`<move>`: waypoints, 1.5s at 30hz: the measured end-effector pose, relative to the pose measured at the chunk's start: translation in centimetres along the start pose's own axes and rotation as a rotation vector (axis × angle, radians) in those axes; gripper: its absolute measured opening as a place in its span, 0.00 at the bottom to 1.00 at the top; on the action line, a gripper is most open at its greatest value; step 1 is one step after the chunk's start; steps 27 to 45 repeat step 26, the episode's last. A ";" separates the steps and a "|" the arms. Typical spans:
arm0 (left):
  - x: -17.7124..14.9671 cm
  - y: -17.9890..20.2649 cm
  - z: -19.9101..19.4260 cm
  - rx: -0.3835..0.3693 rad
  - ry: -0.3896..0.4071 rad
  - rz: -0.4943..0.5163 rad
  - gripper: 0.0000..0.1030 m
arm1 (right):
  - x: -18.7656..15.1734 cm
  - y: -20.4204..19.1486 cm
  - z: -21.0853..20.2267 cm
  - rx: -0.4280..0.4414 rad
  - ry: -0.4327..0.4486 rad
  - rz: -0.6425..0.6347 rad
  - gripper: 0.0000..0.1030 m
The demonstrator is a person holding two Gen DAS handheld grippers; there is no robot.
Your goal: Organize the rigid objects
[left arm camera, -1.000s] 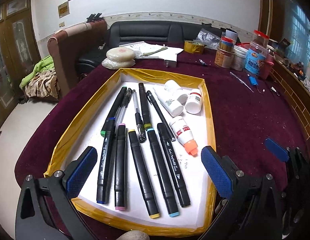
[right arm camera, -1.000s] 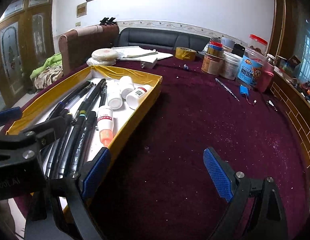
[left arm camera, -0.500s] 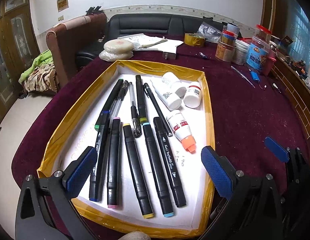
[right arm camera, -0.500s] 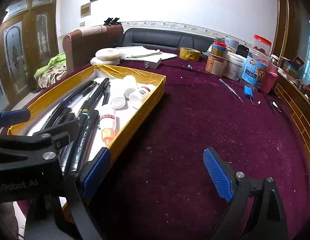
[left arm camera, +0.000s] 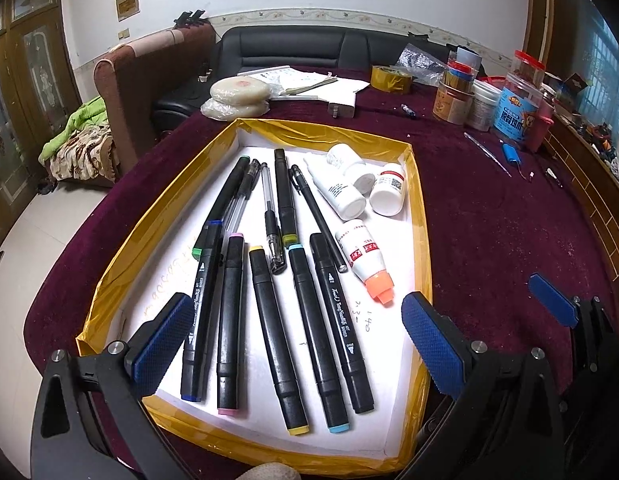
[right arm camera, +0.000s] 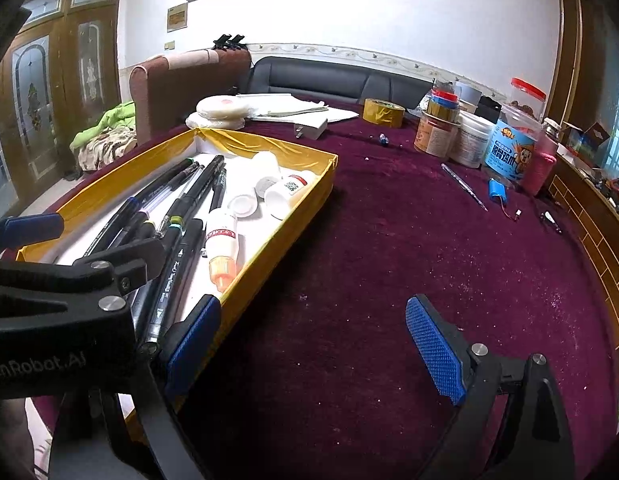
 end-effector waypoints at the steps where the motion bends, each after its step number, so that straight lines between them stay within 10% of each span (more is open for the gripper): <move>1: 0.0 0.0 0.0 0.001 0.001 0.001 1.00 | 0.0 0.0 0.0 0.000 0.000 0.000 0.88; 45: 0.5 1.2 -1.0 -0.020 0.022 0.035 1.00 | 0.6 3.1 -1.6 -0.008 0.033 0.081 0.88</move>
Point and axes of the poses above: each gripper's, at about its wrist camera, not at the fingertips, and z roughly the way its jaws point, y to its right, x to its top, the point moved 3 cm from there along z, roughly the way its jaws point, and after that the axes turned 4 degrees about -y, right-handed, at the moved point
